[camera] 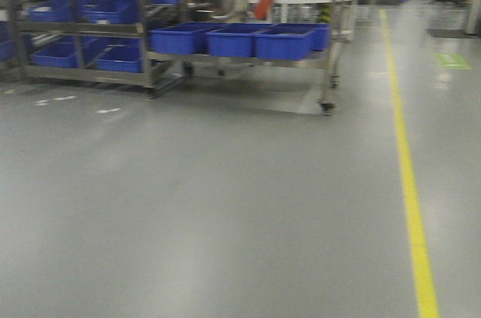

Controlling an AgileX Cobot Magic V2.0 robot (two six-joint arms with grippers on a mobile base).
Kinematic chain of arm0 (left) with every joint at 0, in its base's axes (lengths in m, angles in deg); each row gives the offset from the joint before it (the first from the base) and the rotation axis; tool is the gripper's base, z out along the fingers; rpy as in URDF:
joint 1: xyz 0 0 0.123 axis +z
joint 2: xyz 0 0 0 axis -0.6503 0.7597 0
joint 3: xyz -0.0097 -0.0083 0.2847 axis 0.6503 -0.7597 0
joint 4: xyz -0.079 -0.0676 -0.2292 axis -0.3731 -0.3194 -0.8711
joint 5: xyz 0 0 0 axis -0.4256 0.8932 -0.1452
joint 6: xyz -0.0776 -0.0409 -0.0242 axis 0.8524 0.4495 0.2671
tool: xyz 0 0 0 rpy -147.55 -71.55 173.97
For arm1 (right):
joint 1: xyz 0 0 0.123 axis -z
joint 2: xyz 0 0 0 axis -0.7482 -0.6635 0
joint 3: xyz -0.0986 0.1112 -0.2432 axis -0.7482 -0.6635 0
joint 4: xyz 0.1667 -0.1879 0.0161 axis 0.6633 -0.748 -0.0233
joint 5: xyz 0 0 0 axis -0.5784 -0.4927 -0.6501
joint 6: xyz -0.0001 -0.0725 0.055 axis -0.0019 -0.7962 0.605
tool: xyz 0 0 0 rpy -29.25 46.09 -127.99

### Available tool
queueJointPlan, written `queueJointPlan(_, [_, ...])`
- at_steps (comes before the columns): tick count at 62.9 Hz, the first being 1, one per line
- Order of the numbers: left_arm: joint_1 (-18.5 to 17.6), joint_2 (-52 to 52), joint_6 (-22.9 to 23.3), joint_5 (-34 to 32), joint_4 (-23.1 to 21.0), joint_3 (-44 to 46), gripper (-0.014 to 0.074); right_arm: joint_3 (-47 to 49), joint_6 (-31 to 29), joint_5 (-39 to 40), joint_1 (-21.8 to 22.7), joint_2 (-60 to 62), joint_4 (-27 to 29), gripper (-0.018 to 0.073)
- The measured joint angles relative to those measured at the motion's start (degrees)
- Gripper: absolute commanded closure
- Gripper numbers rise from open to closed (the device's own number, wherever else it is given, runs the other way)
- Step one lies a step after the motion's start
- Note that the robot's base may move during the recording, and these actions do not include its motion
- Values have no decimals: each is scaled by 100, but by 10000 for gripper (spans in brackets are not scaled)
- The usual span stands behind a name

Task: Place yellow foam block on left shelf second layer
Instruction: 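Drive the base across the room toward the blue-bin shelf rack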

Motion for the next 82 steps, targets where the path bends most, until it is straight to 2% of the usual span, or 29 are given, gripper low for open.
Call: queueJointPlan(82, [0,0,0,0,0,0,460,0,0,0,0,0,-12,278])
